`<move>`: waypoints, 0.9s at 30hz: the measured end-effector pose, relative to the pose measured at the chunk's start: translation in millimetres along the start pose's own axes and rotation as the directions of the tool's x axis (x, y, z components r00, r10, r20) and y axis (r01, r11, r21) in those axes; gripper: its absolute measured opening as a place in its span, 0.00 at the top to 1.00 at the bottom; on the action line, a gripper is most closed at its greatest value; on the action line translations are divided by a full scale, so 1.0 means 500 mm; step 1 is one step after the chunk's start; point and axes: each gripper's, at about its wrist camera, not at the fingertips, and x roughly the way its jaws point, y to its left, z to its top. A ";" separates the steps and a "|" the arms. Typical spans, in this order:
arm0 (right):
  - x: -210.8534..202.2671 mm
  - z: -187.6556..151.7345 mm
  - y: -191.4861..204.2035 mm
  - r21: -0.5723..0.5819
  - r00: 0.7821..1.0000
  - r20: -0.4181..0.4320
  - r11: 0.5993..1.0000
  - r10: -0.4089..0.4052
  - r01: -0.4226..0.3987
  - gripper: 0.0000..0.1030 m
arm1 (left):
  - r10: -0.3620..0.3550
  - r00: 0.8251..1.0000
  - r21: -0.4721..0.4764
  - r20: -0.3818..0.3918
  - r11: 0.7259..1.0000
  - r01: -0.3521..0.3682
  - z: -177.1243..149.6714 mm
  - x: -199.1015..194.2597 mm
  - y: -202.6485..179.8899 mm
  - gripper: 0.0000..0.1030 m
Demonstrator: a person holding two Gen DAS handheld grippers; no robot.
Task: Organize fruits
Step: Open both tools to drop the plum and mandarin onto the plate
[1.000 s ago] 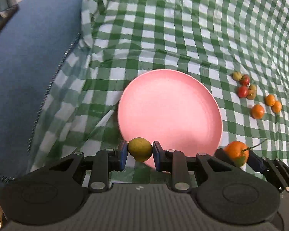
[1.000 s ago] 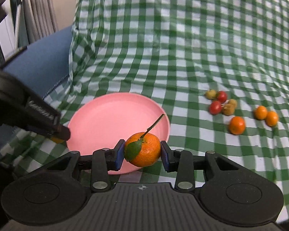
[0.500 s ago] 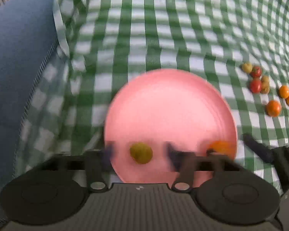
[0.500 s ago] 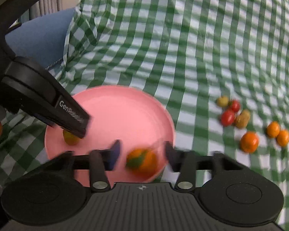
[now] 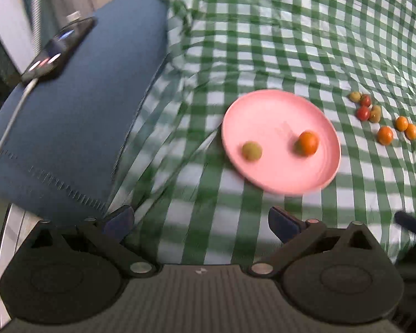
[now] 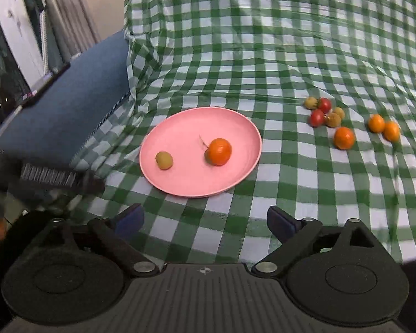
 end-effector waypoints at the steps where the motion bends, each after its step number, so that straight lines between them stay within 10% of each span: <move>1: -0.015 -0.002 0.006 -0.006 1.000 0.027 1.000 -0.016 0.016 0.06 | 0.002 1.000 0.000 0.006 1.000 -0.002 -0.010 -0.009 0.005 0.00; 27: -0.256 -0.038 0.080 -0.094 0.947 0.316 0.991 -0.063 0.097 0.03 | -0.022 0.967 -0.032 0.255 0.999 0.031 -0.111 -0.222 0.028 0.00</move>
